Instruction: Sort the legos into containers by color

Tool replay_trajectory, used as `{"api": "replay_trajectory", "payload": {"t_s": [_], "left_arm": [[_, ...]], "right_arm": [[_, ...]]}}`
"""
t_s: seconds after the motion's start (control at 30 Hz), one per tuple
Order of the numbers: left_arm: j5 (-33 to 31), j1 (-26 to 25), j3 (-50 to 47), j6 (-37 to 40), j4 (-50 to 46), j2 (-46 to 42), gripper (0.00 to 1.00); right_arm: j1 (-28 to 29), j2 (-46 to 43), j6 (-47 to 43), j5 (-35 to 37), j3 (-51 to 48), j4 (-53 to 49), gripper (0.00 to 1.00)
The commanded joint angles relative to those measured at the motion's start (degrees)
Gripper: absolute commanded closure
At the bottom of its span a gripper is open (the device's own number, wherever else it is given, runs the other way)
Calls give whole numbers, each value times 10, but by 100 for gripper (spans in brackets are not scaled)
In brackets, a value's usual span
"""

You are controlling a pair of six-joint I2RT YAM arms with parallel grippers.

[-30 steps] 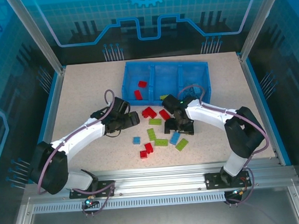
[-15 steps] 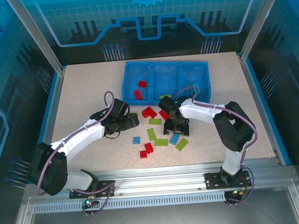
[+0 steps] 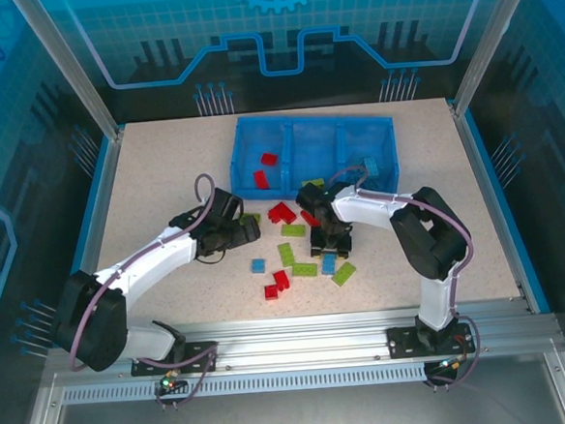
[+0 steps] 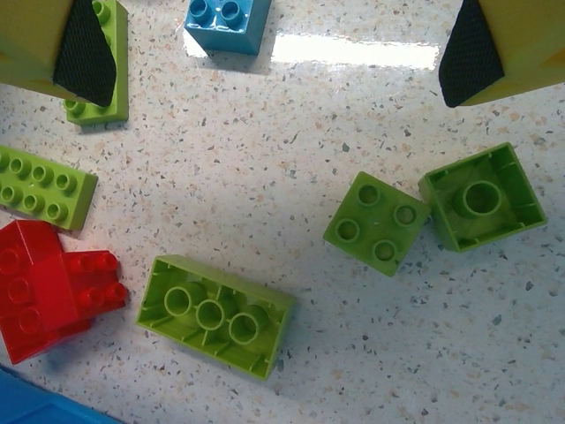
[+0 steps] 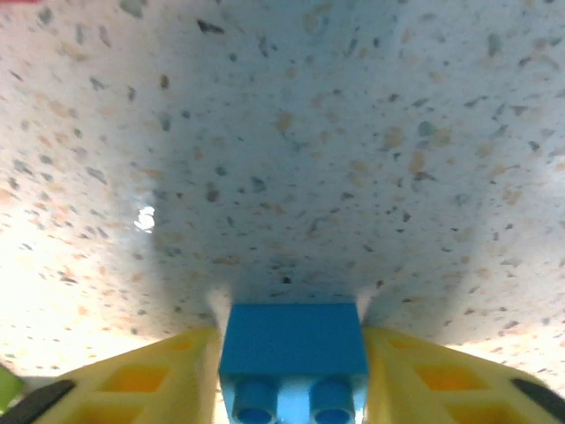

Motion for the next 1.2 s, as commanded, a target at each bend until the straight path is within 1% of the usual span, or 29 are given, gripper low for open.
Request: {"api": "replay_trajectory", "payload": {"t_s": [0.0,0.1,0.27,0.4,0.5,0.63,0.73,0.93,1.0,1.03,1.13,1.17], "left_arm": [[-13,6,-9,1,-14,-14,1],[-16,6,-9,0,-17,-16,1],[-18,6,-12,-3,-16,-16,1],[-9,6,-12,-6,-15,-8,1],[4,6,-13,-3,-12,3,1],[26,2,-14,5,-8,17,1],[28,-9,-19,13,-10,21,1],[40,-44,-21,19,-10,39,1],[40,-56,-13,16,-18,52,2],[41,-62,-10,14,-20,59,3],[41,-76,-4,4,-25,78,5],[42,-78,-2,-1,-28,86,6]], "right_arm": [[-12,3,-7,-6,29,-1,63],[-39,-19,-25,7,52,-14,67],[-107,-55,-79,25,129,-52,67],[-165,-51,-136,59,206,-86,67],[-205,-22,-187,101,270,-101,67],[-243,57,-239,146,375,-137,68],[-259,99,-252,147,431,-149,68],[-278,164,-264,147,489,-162,67],[-278,181,-269,150,502,-172,64],[-278,187,-272,150,505,-174,60],[-280,197,-273,143,510,-180,44],[-281,196,-271,138,509,-181,38]]}}
